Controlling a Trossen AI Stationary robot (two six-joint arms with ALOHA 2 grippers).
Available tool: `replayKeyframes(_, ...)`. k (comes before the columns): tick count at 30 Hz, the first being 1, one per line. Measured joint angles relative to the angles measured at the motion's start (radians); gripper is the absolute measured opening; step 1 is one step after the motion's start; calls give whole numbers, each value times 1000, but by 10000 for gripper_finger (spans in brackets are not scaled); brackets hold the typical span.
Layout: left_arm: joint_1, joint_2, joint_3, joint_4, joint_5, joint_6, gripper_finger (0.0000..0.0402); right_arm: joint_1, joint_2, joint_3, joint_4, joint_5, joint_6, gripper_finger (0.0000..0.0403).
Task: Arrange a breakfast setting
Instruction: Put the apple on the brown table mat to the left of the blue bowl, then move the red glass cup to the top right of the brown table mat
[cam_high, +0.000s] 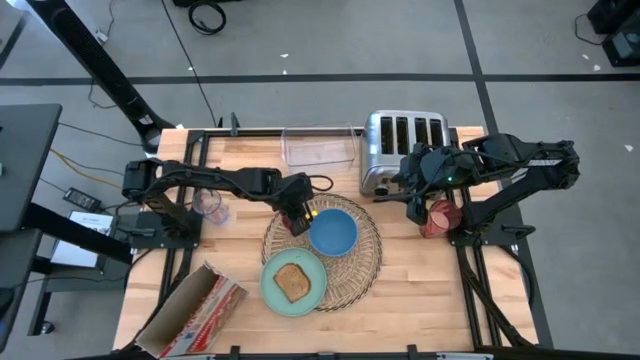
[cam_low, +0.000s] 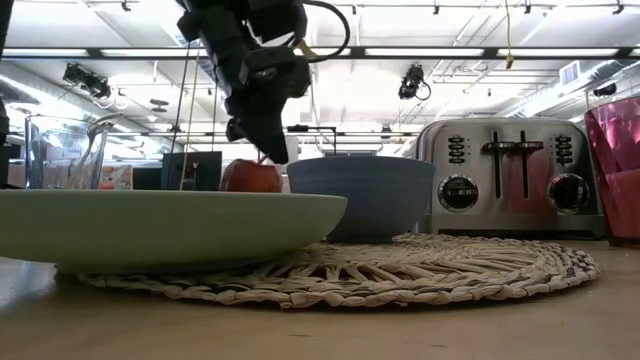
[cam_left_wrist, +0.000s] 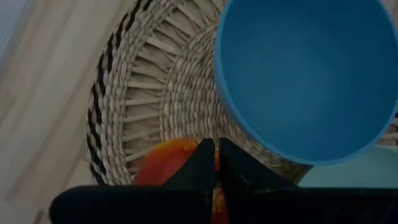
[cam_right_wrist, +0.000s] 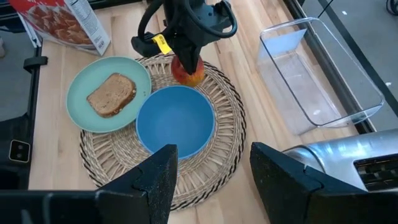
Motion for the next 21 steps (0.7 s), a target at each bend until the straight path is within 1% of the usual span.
replayKeyframes(9, 2, 0, -1, -21, 0, 3, 50, 0, 0, 0, 0, 3, 16, 211)
replayKeyframes(21, 3, 0, -1, -32, 0, -3, 54, 0, 0, 0, 6, 6, 20, 211)
